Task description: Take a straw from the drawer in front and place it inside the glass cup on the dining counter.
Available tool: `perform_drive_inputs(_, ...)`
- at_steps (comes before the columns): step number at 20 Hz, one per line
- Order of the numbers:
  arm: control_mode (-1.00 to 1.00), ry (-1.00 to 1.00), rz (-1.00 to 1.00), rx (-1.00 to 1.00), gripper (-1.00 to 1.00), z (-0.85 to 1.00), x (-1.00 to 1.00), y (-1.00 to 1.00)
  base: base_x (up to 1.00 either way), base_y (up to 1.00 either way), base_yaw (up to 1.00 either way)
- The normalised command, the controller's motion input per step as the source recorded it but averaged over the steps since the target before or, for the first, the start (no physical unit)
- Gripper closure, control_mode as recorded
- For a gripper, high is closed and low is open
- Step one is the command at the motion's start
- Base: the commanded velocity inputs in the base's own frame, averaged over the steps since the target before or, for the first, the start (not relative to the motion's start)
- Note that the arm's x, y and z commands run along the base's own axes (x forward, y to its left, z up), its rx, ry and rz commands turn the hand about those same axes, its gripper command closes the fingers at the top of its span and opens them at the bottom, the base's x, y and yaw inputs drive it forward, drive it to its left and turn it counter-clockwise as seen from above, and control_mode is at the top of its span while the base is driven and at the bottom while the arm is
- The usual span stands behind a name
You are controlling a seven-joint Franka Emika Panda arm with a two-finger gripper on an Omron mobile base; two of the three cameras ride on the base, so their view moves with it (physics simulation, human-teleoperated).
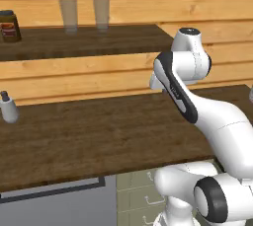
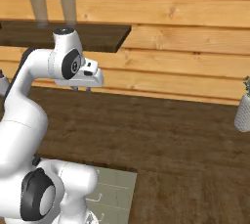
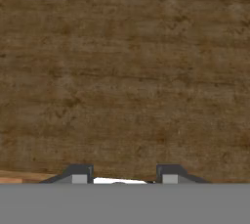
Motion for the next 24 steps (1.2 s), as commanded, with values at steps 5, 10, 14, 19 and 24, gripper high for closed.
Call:
perform_drive_inputs(5, 1.0, 0.0, 0.0, 0.0, -1.0, 0.0, -0.02, 0.0, -0.54, 0.11, -0.01)
perform_drive_inputs(10, 1.0, 0.0, 0.0, 0.0, -1.0, 0.0, 0.0, 0.0, -0.8, 0.81, -0.2)
perform_drive_inputs(14, 1.0, 0.0, 0.0, 0.0, -1.0, 0.0, 0.0, 0.0, -0.09, 0.99, -0.46)
perform_drive_inputs(19, 1.0, 0.0, 0.0, 0.0, -1.0, 0.0, 0.0, 0.0, 0.0, 0.66, -0.66)
perform_drive_inputs(24, 1.0, 0.0, 0.0, 0.0, -1.0, 0.0, 0.0, 0.0, 0.0, 0.61, -0.67)
